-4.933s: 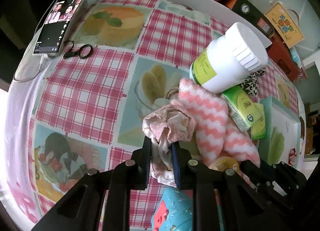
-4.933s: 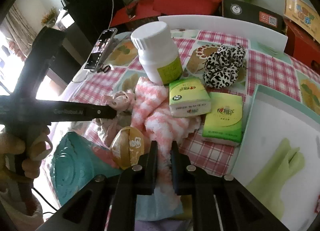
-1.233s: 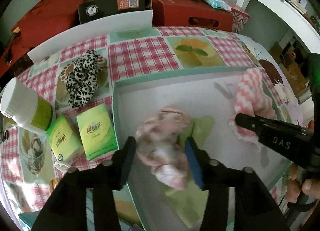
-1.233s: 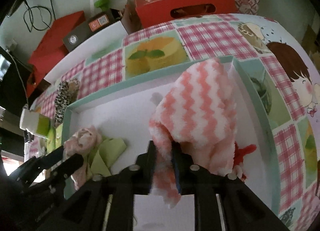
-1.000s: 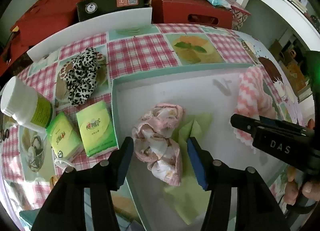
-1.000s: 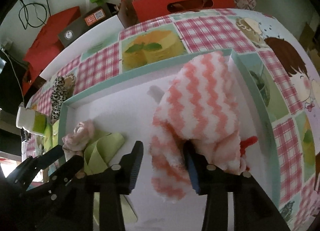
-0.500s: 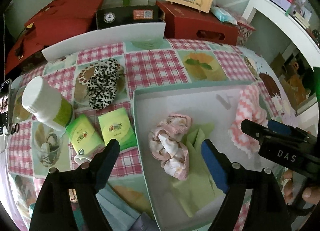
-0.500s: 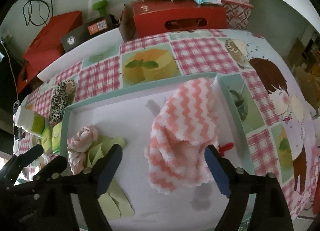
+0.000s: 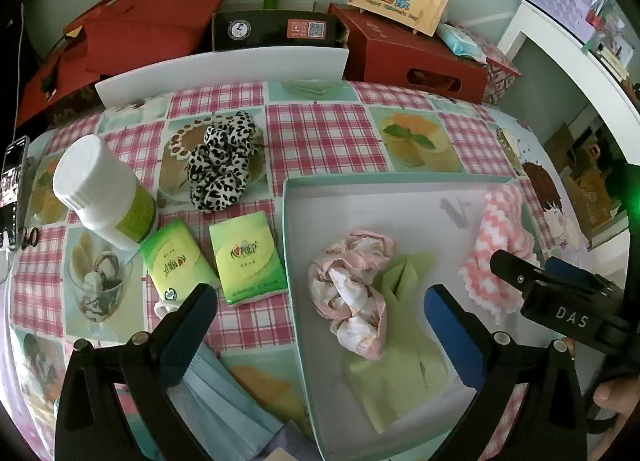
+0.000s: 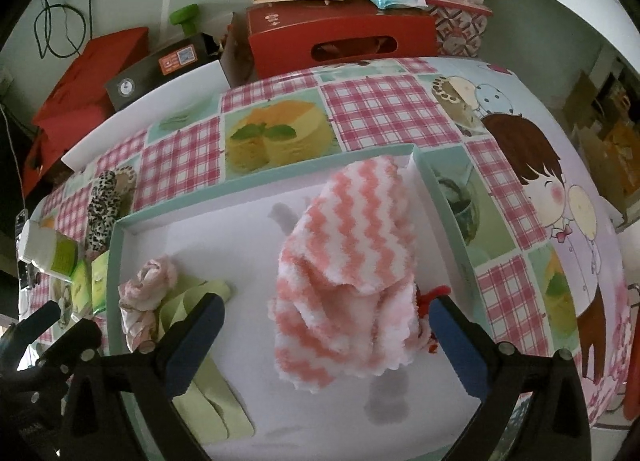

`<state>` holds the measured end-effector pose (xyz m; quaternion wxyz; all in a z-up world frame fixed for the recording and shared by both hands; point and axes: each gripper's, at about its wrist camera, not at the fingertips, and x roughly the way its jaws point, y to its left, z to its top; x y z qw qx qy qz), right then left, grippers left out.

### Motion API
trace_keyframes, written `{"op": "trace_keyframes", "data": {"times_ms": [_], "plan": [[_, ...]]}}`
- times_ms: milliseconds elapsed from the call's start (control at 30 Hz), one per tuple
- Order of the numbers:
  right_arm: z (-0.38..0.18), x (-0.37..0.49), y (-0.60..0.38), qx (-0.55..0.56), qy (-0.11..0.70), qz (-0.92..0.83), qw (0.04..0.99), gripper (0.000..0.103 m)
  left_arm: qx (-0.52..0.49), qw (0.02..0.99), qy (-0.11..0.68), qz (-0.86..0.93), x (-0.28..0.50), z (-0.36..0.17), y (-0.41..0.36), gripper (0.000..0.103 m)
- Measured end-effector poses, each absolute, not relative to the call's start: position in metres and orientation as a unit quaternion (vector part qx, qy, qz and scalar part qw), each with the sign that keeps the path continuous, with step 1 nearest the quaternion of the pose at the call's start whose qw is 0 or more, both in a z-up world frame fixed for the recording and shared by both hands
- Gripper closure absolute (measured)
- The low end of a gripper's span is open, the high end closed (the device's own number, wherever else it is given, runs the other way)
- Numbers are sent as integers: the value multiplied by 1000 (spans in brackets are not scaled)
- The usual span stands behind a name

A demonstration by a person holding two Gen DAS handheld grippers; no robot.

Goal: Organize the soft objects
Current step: 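Open both tools to drop the cloths into the tray, then move both tools back to the items beside the tray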

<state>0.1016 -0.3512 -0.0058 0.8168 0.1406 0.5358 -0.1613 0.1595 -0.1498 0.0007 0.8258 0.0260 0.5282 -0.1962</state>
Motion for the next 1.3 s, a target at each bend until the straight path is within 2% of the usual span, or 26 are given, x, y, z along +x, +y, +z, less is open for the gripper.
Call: {"op": "trace_keyframes", "data": {"times_ms": [633,967,1300], "plan": [[12,106,-326,113,520,-152,833,0,10,835,520,-176,167,20,-118,0],[9,118,-291,92,527,-104,838,0,-83,844,523,-82,188,21,-17,0],[3,129,-239,61,532,-37,844,0,-100,834,542,-29,193,7,31,0]]}}
